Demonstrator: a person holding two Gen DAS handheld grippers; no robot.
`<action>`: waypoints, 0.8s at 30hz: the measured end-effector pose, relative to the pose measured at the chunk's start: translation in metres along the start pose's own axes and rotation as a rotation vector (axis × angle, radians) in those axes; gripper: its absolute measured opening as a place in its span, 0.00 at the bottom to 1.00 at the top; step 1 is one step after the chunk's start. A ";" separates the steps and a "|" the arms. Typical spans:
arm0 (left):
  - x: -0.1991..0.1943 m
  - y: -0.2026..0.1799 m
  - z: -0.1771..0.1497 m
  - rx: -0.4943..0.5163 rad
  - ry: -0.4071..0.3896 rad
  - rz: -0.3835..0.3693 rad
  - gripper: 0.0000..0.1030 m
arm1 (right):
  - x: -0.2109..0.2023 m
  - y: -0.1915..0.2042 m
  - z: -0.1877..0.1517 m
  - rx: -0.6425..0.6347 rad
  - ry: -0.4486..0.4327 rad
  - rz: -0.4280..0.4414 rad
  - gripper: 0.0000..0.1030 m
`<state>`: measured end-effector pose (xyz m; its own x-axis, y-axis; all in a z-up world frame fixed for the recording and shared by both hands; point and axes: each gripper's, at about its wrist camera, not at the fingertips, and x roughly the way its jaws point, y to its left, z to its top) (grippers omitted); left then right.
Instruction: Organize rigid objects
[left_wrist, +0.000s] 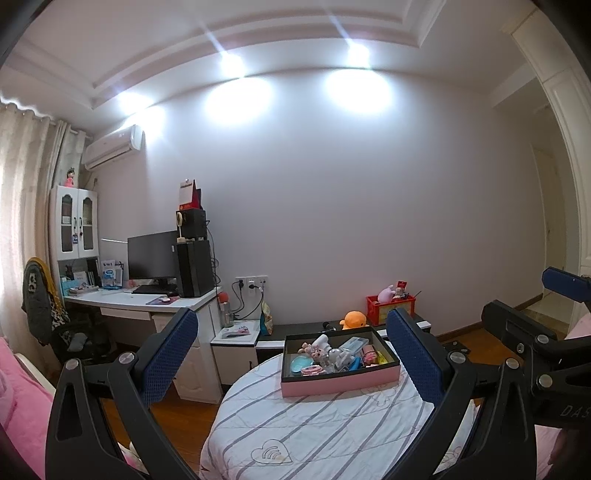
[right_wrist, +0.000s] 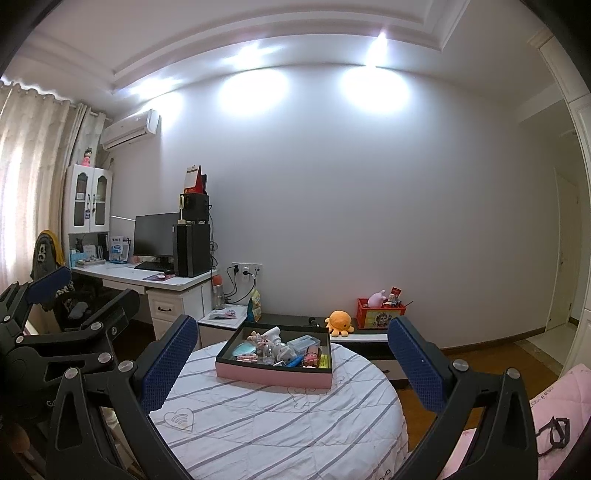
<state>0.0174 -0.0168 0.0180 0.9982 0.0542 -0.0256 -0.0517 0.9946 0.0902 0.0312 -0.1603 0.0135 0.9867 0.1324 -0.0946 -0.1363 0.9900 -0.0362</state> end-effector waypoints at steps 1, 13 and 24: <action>0.000 0.000 0.000 -0.001 0.000 -0.001 1.00 | 0.000 0.000 0.000 0.000 0.000 0.000 1.00; 0.003 0.004 -0.002 -0.009 -0.008 -0.016 1.00 | 0.000 0.002 0.001 0.000 0.004 -0.005 1.00; 0.003 0.003 -0.002 0.003 -0.008 -0.006 1.00 | 0.000 0.004 0.000 -0.003 0.010 -0.007 1.00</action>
<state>0.0207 -0.0131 0.0167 0.9987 0.0478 -0.0184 -0.0459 0.9946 0.0928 0.0303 -0.1566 0.0130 0.9867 0.1248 -0.1042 -0.1296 0.9908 -0.0398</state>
